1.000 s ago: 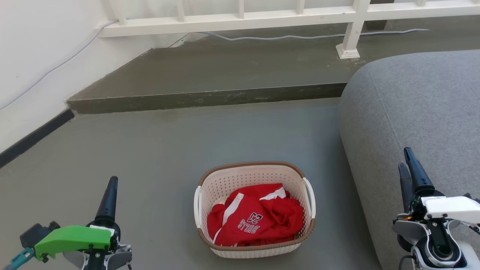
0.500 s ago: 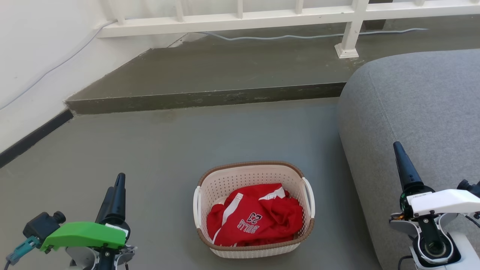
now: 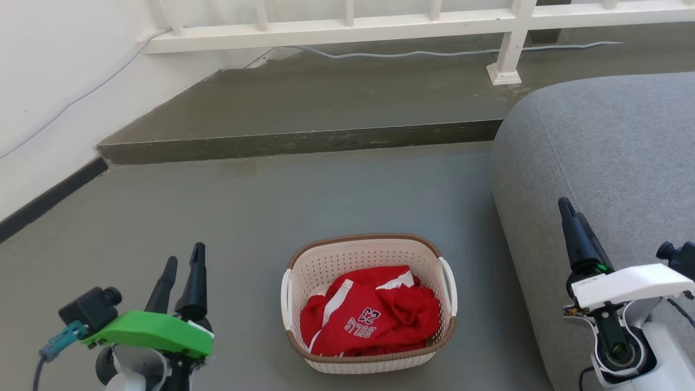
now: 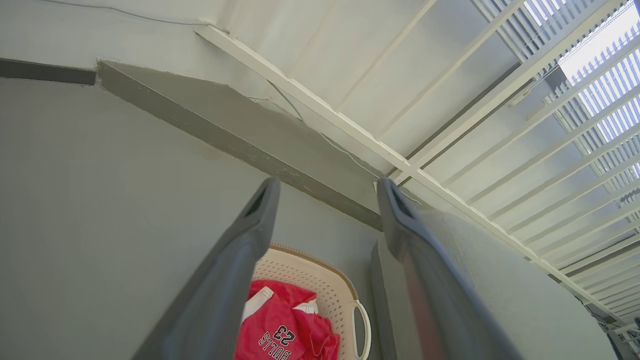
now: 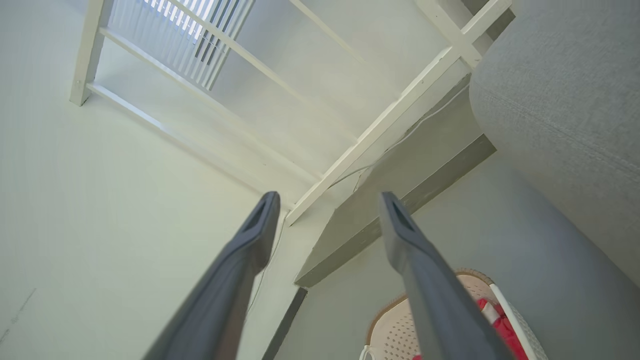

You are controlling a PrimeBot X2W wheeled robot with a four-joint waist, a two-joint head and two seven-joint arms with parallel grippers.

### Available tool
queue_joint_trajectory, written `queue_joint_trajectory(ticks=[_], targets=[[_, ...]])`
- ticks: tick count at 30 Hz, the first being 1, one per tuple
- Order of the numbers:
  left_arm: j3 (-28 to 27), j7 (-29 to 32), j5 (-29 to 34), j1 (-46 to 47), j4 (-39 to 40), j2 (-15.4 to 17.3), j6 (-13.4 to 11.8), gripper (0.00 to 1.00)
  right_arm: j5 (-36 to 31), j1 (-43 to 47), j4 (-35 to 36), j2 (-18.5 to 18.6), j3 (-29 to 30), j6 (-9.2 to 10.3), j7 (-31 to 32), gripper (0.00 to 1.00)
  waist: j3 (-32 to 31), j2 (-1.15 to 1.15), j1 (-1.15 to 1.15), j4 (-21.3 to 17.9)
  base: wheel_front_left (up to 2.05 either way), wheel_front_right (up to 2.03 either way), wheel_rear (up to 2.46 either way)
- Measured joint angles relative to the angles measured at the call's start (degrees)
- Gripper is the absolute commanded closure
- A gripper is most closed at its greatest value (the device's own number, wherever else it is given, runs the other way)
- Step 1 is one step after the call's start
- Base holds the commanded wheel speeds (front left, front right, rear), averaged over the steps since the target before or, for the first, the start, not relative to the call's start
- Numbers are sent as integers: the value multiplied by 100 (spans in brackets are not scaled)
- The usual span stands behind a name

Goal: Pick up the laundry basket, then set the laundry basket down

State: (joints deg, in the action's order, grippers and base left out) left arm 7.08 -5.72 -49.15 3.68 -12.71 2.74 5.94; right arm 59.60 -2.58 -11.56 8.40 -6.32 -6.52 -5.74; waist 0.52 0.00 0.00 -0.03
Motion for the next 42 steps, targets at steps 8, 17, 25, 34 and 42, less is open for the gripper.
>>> queue_joint_trajectory(ticks=[8, 17, 25, 34, 42], targets=[[89, -148, 697, 19, 19, -2, -127, 0, -733, -70, 0, 33, -54, 15, -159, 0, 9, 0, 0, 4, 0, 0, 0], [265, -344, 1477, 120, 62, -5, -151, 0, -1515, -90, 2, 31, -213, 64, -321, 0, 16, 0, 0, 0, 0, 0, 0], [416, -515, 2160, 143, 131, -8, -200, 0, -2218, -170, 16, 3, -303, 65, -517, 0, 10, 0, 0, 1, 0, 0, 0], [547, -703, 2905, 230, 214, -10, -249, 0, -3016, -172, 14, -27, -400, 64, -693, 0, 12, 0, 0, 6, 0, 0, 0], [619, -855, 3395, 231, 241, -11, -250, 0, -3570, -201, 15, -105, -467, 63, -858, 0, 13, 0, 0, -18, 0, 0, 0]])
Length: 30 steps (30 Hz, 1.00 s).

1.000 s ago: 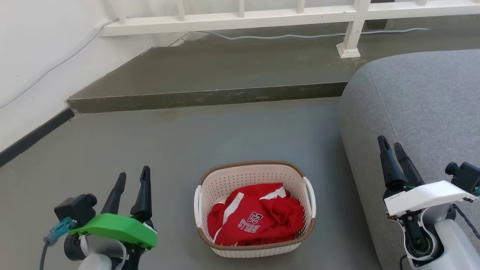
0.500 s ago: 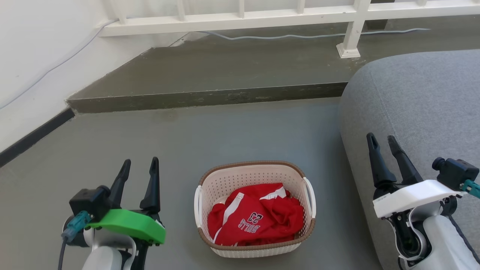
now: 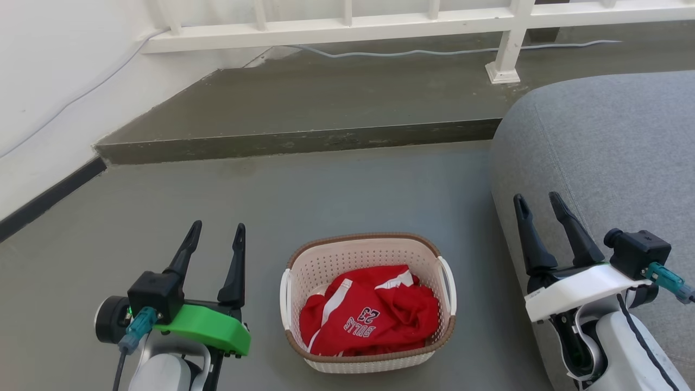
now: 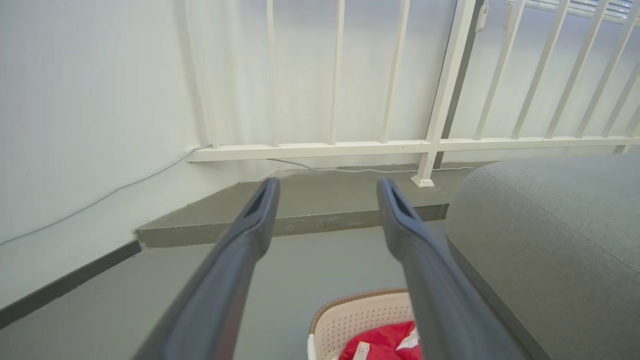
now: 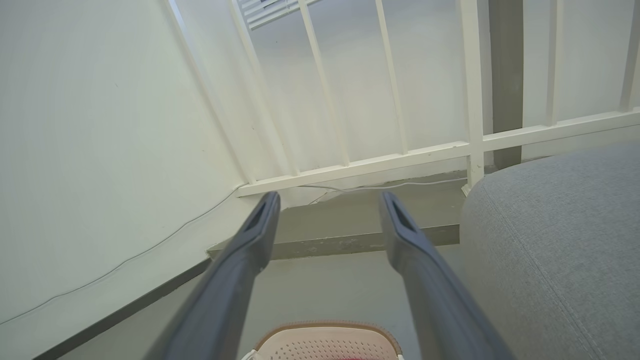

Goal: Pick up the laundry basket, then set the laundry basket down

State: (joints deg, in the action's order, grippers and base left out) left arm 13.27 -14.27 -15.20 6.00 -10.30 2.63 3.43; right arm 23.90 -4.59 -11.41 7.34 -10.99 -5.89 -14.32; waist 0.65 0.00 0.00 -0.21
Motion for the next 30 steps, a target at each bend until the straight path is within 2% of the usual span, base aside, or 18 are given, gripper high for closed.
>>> queue_joint_trajectory(ticks=[20, 30], targets=[[-3, 0, -15, 1, 1, -1, -1, 0, -204, -5, -22, -102, 116, -14, -1, 0, 47, 0, 0, -38, 0, 0, 0], [41, -14, -120, 16, 157, -2, -110, 0, -282, -37, -31, -109, 157, -60, -2, 0, 291, 0, 0, -92, 0, 0, 0]])
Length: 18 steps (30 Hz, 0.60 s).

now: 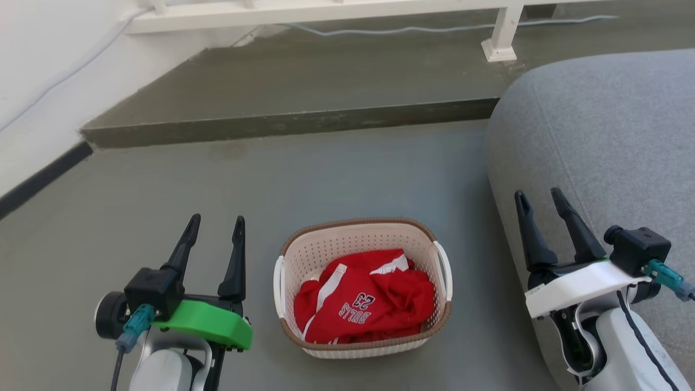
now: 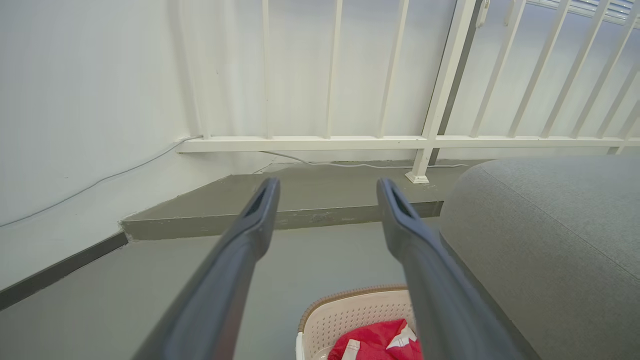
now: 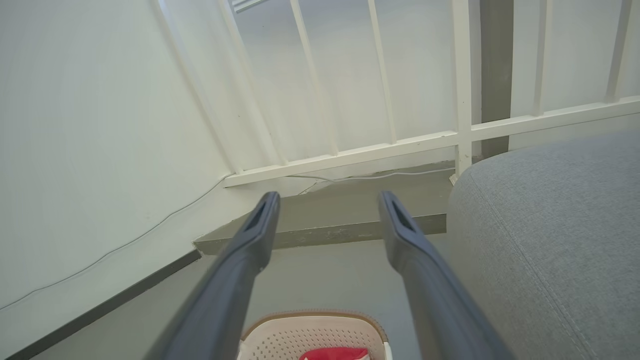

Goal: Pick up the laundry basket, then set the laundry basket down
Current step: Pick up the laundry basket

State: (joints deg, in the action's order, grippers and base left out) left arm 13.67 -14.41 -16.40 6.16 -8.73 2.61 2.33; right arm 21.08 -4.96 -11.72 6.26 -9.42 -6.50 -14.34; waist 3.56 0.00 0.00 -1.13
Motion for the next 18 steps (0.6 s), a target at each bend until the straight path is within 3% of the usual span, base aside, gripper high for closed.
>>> queue_joint_trajectory(ticks=[18], targets=[[127, -2, -109, 597, -132, -5, -81, 0, -13, -448, -167, 16, 198, -3, 0, 0, 1029, 0, 0, -125, 0, 0, 0]])
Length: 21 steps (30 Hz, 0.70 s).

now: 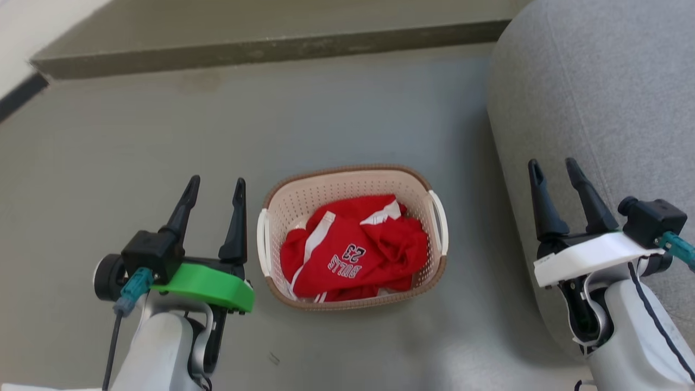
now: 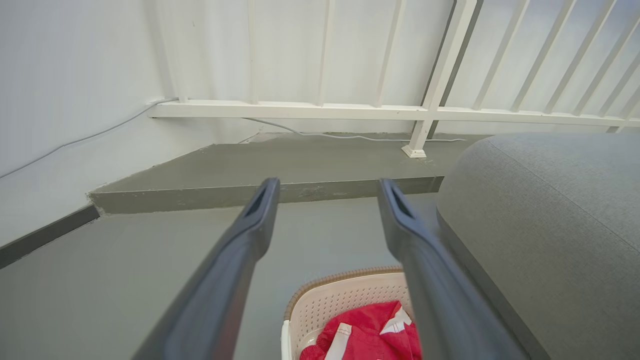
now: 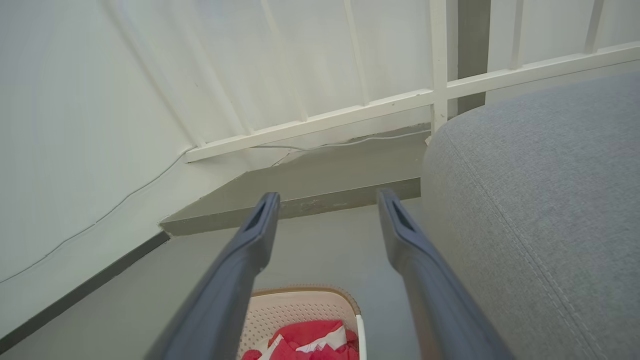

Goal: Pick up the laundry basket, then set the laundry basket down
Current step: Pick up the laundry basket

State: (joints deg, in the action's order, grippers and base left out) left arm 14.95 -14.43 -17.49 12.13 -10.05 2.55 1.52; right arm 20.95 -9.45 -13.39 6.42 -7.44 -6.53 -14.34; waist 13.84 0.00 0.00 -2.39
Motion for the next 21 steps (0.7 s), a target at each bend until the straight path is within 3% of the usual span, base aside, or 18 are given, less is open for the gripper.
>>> queue_joint_trajectory(ticks=[9, 21], targets=[[-7, 0, 0, 476, -278, -8, -12, 0, 11, -521, -264, 12, 64, -2, 0, 0, 677, 0, 0, -54, 0, 0, 0], [-166, -1, -160, 1335, -887, -38, -256, 0, 44, -1381, -801, -1, -7, -52, 0, 0, 1729, 0, 0, -46, 0, 0, 0]])
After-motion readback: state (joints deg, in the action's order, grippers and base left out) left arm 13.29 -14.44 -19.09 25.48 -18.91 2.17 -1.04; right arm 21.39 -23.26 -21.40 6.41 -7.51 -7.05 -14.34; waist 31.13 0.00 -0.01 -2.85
